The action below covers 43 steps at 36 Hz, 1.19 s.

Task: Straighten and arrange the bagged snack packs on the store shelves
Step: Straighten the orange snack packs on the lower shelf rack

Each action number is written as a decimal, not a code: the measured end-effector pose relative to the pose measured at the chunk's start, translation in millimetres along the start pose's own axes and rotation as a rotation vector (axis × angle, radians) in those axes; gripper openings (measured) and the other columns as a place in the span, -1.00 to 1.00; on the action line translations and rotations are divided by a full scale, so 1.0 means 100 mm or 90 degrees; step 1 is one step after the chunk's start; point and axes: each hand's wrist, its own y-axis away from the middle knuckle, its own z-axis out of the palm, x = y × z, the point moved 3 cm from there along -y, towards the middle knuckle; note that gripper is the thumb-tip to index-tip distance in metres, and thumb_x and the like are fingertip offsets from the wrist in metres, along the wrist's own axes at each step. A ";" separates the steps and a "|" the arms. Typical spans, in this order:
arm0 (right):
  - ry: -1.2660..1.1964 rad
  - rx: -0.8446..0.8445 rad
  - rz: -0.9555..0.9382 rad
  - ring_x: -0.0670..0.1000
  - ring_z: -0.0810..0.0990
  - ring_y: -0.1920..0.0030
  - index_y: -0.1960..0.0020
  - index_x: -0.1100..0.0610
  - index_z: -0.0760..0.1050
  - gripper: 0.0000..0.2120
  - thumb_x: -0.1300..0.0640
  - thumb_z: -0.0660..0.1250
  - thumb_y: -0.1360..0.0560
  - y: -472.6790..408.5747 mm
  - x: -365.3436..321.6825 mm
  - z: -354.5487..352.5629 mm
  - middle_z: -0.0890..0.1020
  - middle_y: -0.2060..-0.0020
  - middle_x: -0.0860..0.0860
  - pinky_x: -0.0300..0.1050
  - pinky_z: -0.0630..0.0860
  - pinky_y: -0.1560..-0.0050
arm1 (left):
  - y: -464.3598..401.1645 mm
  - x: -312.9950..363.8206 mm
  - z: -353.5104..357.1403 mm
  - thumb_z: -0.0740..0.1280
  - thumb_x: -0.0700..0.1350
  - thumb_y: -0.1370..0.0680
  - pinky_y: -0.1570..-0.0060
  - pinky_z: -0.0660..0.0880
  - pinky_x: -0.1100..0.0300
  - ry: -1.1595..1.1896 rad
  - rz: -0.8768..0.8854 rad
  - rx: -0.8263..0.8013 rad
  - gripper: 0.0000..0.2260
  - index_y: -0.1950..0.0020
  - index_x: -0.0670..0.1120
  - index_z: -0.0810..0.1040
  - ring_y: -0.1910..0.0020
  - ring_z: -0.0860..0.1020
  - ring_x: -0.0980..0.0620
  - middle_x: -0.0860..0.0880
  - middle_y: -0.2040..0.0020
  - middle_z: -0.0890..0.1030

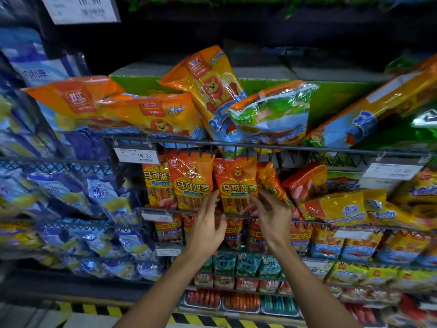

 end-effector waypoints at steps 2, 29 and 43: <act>-0.007 0.008 0.008 -0.27 0.60 0.16 -0.24 0.17 0.66 -0.69 0.15 0.51 -0.52 0.00 0.02 -0.01 0.73 -0.02 -0.05 -0.56 0.47 0.05 | -0.04 -0.02 -0.02 0.30 -0.13 -0.67 -0.36 0.32 0.31 0.031 -0.028 0.017 -0.39 -0.66 0.03 0.10 -0.44 0.40 0.12 0.06 -0.51 0.38; -0.054 -0.040 0.016 -0.39 0.58 0.08 -0.20 0.20 0.67 -0.66 0.05 0.52 -0.50 -0.13 -0.06 0.01 0.66 -0.05 -0.14 -0.55 0.45 -0.02 | -0.52 -0.05 -0.34 0.47 -0.14 -0.57 -0.18 0.54 0.37 0.254 -0.094 0.107 -0.67 -0.34 -0.08 0.62 -0.06 0.63 0.33 0.08 -0.13 0.69; -0.050 -0.038 0.027 -0.28 0.66 0.06 -0.13 0.11 0.71 -0.74 0.05 0.55 -0.48 0.02 0.01 0.10 0.73 0.02 -0.14 -0.34 0.60 -0.06 | -0.41 -0.12 -0.26 0.47 -0.09 -0.57 -0.15 0.54 0.38 0.168 -0.090 0.157 -0.65 -0.35 -0.06 0.62 -0.02 0.59 0.38 0.08 -0.15 0.69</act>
